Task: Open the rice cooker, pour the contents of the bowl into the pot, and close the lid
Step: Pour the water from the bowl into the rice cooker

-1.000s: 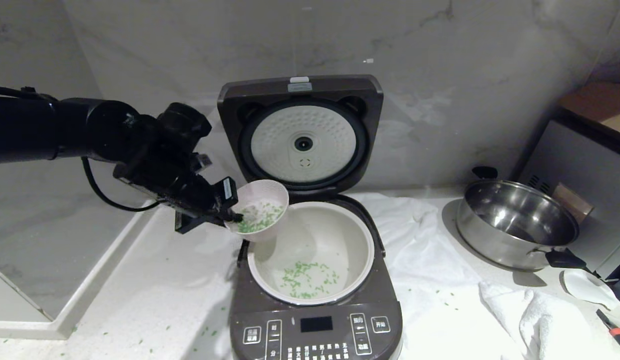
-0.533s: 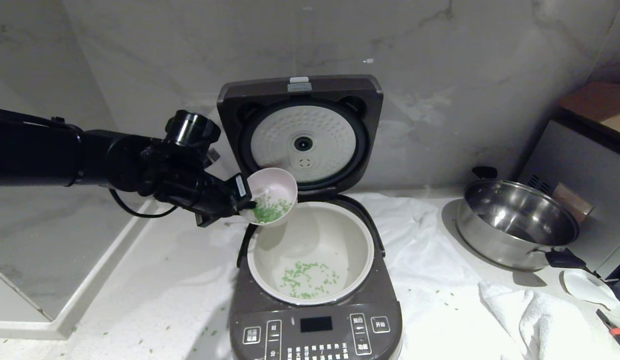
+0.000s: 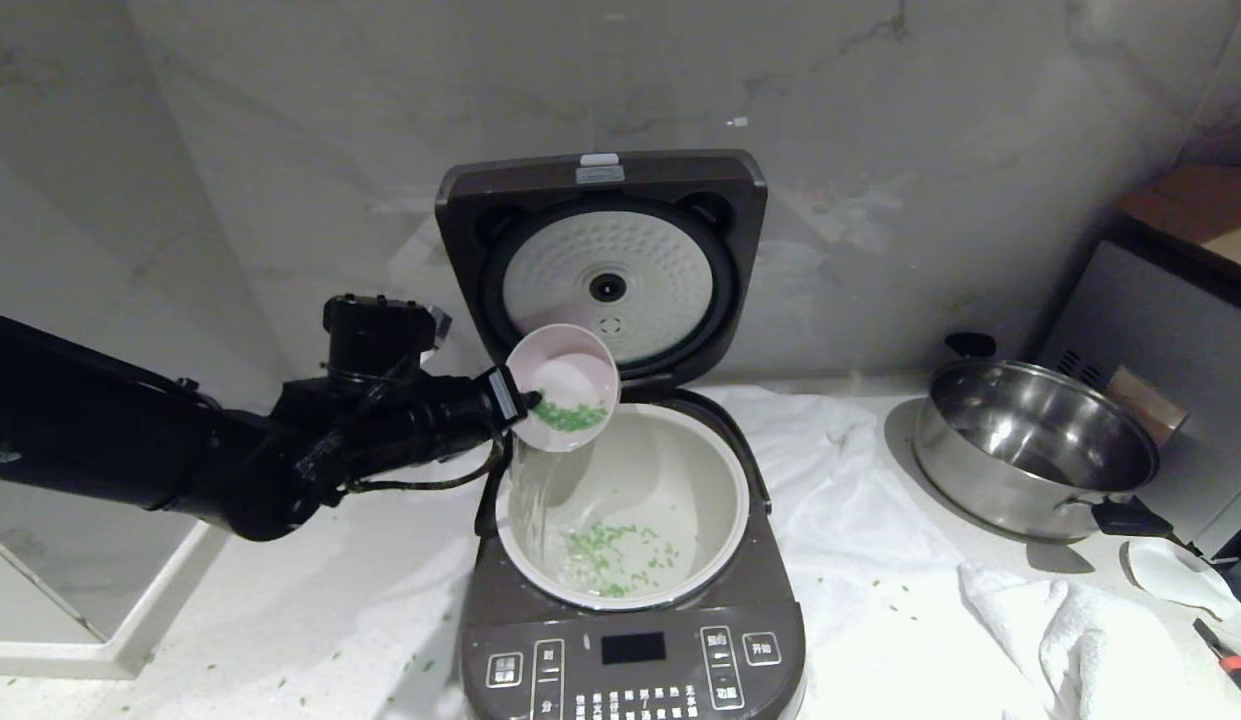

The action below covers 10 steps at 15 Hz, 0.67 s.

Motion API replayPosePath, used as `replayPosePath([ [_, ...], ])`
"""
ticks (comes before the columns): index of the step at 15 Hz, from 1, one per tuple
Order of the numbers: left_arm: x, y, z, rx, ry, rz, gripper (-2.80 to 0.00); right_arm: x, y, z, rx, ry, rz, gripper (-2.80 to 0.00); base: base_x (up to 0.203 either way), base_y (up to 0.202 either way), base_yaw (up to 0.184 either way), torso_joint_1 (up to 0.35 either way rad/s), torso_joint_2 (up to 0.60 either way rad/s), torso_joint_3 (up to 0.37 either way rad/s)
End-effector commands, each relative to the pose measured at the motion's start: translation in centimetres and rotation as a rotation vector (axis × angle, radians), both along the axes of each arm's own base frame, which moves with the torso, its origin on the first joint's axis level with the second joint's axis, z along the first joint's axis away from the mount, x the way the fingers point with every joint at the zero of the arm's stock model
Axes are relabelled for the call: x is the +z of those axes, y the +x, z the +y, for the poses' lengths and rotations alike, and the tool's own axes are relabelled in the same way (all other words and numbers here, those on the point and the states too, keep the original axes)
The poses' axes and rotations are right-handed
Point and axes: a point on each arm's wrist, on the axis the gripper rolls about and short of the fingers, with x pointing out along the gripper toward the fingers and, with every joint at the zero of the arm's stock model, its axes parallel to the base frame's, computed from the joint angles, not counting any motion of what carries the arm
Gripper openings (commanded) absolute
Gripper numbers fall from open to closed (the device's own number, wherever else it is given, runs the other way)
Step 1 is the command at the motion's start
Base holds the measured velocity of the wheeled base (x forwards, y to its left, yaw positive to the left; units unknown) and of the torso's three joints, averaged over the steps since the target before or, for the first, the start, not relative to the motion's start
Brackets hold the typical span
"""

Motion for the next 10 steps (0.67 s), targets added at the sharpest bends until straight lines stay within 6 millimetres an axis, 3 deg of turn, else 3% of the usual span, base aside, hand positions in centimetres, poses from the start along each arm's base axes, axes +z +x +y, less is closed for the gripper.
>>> replayPosePath([
  [1,-0.4,0.2,-1.0,0.016,-0.081,-0.205,-2.80,0.0,0.0,0.0,0.001,-0.001,0.001,-2.80,0.000,0.000,0.000,0.000,0.00,0.000],
  [4,-2.1,0.0,-2.2,0.025,-0.128,-0.335,-2.80,0.0,0.0,0.0,0.001,-0.001,0.000,-2.80,0.000,0.000,0.000,0.000,0.00,0.000],
  [6,-4.2,0.3,-3.2,0.008,-0.171,-0.435,-2.80,0.0,0.0,0.0,0.001,-0.001,0.001,-2.80,0.000,0.000,0.000,0.000,0.00,0.000],
  [8,-6.8,0.1,-4.7,-0.015,-0.126,-0.424,-2.80,0.0,0.0,0.0,0.001,-0.001,0.001,-2.80,0.000,0.000,0.000,0.000,0.00,0.000],
  [10,-6.4,0.6,-5.1,0.018,-0.104,-0.471,-2.80,0.0,0.0,0.0,0.001,-0.001,0.001,-2.80,0.000,0.000,0.000,0.000,0.00,0.000],
])
